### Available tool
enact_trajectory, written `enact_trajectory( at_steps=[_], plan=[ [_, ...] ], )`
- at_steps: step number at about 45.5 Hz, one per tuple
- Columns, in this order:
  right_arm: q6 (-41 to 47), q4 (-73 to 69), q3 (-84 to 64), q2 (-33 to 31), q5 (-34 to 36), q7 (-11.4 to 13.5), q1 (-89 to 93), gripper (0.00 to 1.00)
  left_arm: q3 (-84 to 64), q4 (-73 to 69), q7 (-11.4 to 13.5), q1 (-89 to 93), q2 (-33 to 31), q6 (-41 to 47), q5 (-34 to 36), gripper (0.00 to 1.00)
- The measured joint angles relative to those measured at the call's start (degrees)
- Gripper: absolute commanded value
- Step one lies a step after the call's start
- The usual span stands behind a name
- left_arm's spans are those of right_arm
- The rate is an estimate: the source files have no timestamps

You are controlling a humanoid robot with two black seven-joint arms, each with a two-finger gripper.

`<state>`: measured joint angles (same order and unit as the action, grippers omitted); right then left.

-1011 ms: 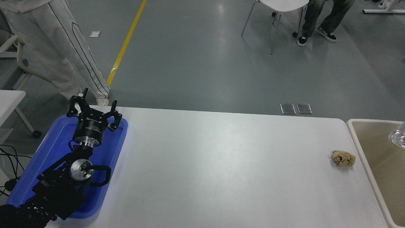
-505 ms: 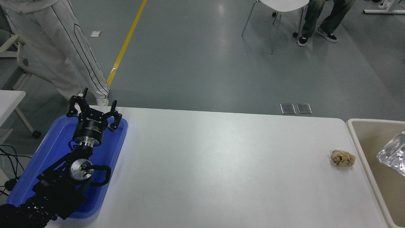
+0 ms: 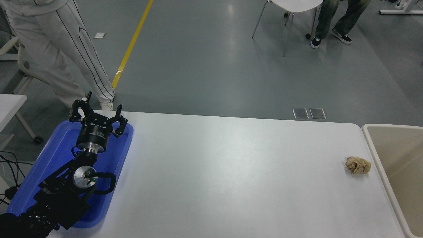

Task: Pick up foil plate and place in dustbin

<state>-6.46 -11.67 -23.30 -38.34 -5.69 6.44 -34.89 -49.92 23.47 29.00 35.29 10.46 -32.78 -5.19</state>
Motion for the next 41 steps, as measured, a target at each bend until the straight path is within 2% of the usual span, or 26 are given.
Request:
enact_trajectory(
  at_steps=[18, 30, 41],
  plan=[
    [-0.14, -4.81, -0.28, -2.33, -0.02, -0.02, -2.07, 0.99, 0.0, 0.0, 0.0, 0.02, 0.02, 0.0, 0.01, 1.0],
    [0.0, -17.21, -4.28, -8.64, -2.0, -0.06, -8.48, 1.0, 0.0, 0.0, 0.0, 0.03, 0.02, 0.0, 0.0, 1.0],
    [1.23, -31.83, -14.56, -13.39, -4.46, -0.07, -20.03, 1.0, 0.0, 0.02, 0.0, 0.05, -0.01, 0.0, 0.0, 1.0]
  ],
)
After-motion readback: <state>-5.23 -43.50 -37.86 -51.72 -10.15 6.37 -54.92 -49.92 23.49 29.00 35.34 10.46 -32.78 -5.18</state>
